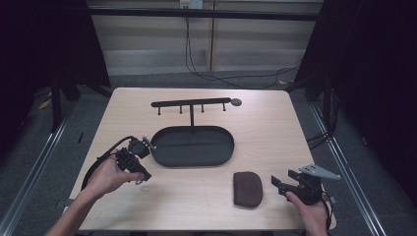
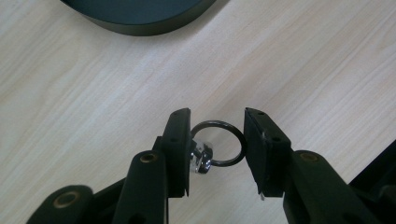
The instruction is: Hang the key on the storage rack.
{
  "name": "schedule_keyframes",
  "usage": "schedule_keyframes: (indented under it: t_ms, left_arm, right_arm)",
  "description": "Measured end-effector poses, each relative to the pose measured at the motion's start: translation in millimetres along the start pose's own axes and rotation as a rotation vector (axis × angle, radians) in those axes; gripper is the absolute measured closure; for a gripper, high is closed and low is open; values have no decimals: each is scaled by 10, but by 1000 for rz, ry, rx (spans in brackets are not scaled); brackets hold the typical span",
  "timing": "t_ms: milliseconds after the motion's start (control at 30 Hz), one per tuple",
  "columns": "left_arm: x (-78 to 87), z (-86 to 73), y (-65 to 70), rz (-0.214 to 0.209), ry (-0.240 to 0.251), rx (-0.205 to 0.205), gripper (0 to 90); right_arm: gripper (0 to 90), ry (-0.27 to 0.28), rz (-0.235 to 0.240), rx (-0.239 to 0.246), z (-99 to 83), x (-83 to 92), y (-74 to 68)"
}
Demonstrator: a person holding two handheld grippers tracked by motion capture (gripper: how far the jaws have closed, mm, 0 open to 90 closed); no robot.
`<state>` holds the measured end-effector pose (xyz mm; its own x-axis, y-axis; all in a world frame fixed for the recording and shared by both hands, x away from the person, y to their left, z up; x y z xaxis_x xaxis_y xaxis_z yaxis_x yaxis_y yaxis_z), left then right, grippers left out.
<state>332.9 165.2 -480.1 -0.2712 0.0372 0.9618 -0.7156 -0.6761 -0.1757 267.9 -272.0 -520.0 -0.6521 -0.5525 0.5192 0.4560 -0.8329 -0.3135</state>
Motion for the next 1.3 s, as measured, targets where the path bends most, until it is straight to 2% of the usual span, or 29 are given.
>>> schedule_keyframes:
  t_ms: [100, 200, 400, 467, 833, 900, 1000, 1033, 1100, 1133, 1300]
  left_arm:
    - [36, 13, -29, 14, 7, 10, 630]
    - [66, 19, -46, 16, -6, -6, 630]
    - [127, 46, -71, 30, 0, -3, 630]
    - [146, 52, -80, 33, -10, -17, 630]
    - [292, 148, -124, 46, 2, -16, 630]
    - [309, 150, -139, 47, -8, -32, 630]
    - [346, 188, -162, 53, 5, -12, 630]
    - [361, 191, -182, 56, -3, -23, 630]
    - [381, 225, -196, 48, 19, 10, 630]
    - [388, 226, -210, 47, 13, -1, 630]
    - [447, 294, -245, 53, 21, 14, 630]
  right_arm:
    - [252, 0, 2, -2, 0, -1, 0]
    - [252, 0, 0, 0, 0, 1, -1]
    - [252, 0, 2, -4, -1, 1, -1]
    - [252, 0, 5, -3, -1, 1, -2]
    - [252, -1, 4, -4, -2, 1, 3]
    - [252, -1, 4, -3, -3, 1, 1]
    - [252, -1, 4, -4, -2, 2, -1]
    - [252, -1, 4, -4, -2, 2, 0]
    - [252, -1, 4, -5, -3, 2, 1]
    - [252, -1, 5, -4, -2, 2, 2]
    - [251, 0, 7, -4, -1, 1, -3]
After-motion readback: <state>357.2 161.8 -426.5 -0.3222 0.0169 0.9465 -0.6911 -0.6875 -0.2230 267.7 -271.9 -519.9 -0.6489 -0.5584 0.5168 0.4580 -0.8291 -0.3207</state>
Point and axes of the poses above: each handheld gripper's, and its own axes: x roughly backward along the jaws, z roughly out of its top, y roughly to its right, the point moved 8 cm from there along -x, roughly forward along the jaws, and after that the axes turned 15 degrees about z, right-handed, at the moved point
